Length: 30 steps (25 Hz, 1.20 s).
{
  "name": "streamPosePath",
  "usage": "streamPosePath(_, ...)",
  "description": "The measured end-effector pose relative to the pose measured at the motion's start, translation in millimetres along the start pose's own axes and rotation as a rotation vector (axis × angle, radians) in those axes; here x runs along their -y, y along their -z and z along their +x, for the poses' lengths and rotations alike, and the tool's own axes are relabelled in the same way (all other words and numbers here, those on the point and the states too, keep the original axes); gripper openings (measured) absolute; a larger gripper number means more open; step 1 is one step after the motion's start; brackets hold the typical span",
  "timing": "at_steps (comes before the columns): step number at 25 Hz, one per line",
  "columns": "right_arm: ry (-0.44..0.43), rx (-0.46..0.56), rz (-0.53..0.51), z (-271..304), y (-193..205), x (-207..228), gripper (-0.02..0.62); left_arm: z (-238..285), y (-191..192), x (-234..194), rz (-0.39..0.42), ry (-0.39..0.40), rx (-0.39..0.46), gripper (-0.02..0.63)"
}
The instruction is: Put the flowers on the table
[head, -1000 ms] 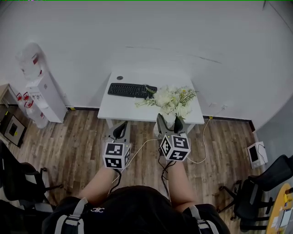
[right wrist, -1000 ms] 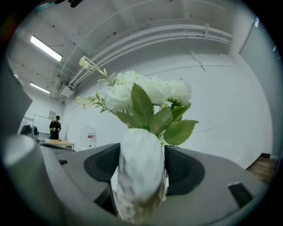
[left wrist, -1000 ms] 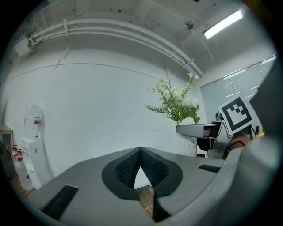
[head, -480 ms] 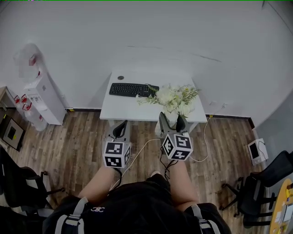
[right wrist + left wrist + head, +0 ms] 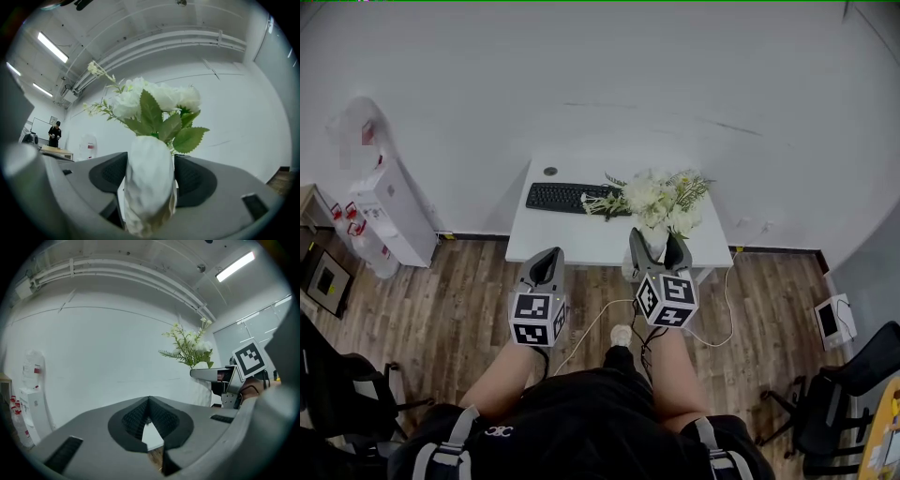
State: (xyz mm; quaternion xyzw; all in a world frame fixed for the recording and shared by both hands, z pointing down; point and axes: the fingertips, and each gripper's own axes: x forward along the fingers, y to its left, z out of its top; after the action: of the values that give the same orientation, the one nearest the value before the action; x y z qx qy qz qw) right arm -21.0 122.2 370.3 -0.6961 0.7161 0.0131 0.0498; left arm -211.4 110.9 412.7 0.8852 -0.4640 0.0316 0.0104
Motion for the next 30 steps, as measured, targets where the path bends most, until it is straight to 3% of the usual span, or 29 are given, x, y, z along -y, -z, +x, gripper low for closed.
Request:
streamPosePath(11,-0.047,-0.003,0.023,131.2,19.3,55.7,0.321,124.6,6.3,-30.2,0.008,-0.065,-0.044,0.002)
streamPosePath(30,-0.169,-0.02,0.052,402.1,35.9,205.1,0.321,424.1,-21.0,-48.1,0.01,-0.145,-0.115,0.002)
